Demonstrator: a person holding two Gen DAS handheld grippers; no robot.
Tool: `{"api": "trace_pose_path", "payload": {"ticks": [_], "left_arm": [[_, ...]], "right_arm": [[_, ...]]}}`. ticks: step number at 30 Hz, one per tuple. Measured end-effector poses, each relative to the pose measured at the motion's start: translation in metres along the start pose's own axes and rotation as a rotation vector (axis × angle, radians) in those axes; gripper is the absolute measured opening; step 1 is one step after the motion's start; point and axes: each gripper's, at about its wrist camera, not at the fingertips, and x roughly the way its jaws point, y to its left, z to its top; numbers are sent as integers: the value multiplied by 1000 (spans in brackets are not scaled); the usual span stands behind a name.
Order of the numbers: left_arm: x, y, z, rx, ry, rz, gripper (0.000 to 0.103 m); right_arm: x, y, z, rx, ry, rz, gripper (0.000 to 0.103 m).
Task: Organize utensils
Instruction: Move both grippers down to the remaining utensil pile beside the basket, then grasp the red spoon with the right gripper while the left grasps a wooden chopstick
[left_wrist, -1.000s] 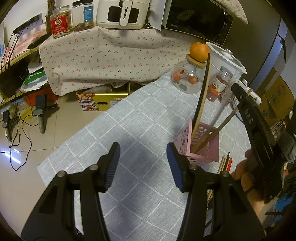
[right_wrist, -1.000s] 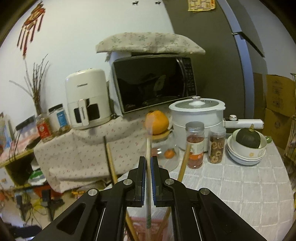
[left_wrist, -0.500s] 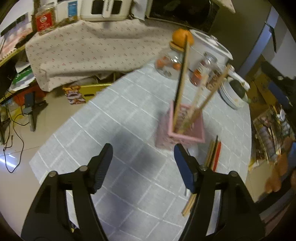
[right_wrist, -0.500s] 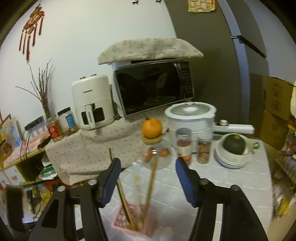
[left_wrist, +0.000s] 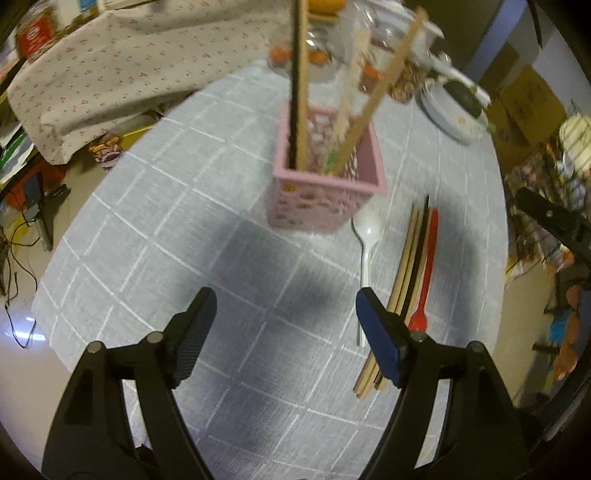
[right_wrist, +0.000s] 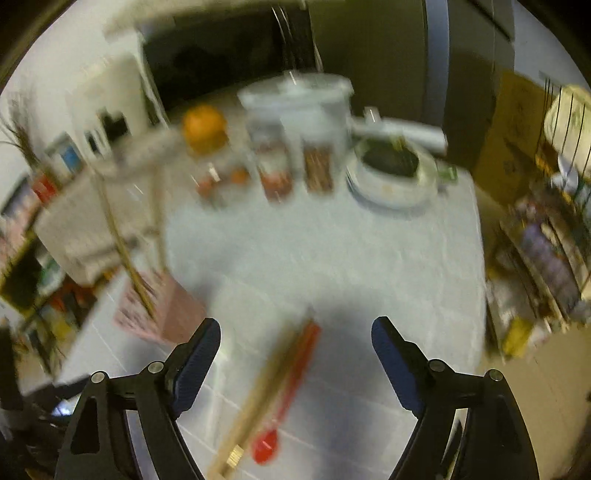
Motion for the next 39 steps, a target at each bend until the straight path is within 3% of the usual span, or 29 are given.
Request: {"api": "trace_pose_path", "payload": {"ticks": [8,13,16,18,20,33,39], "left_arm": [[17,-13,2,21,51,6,78],[17,-19,5,7,56,-34,78],[17,-18,5,-14,58,-72,78],[16,-18,5,-22,57,-85,78],[15,-19,5,-18,54,-96,78],[16,-27,1,50,66,-93,59],[18,-30,0,56,65,-91,57]], "right_arm": [[69,-23,-18,6,264,-27,85],[94,-25,-22,35,319,17,81],[108,-25,-22,54,350,36,61],[117,-26,-22,77,359,36,40],[125,-29,-22,106,369,41,32],[129,-16,-18,84,362,29,28],[127,-17,-16,90,373,54,28]]}}
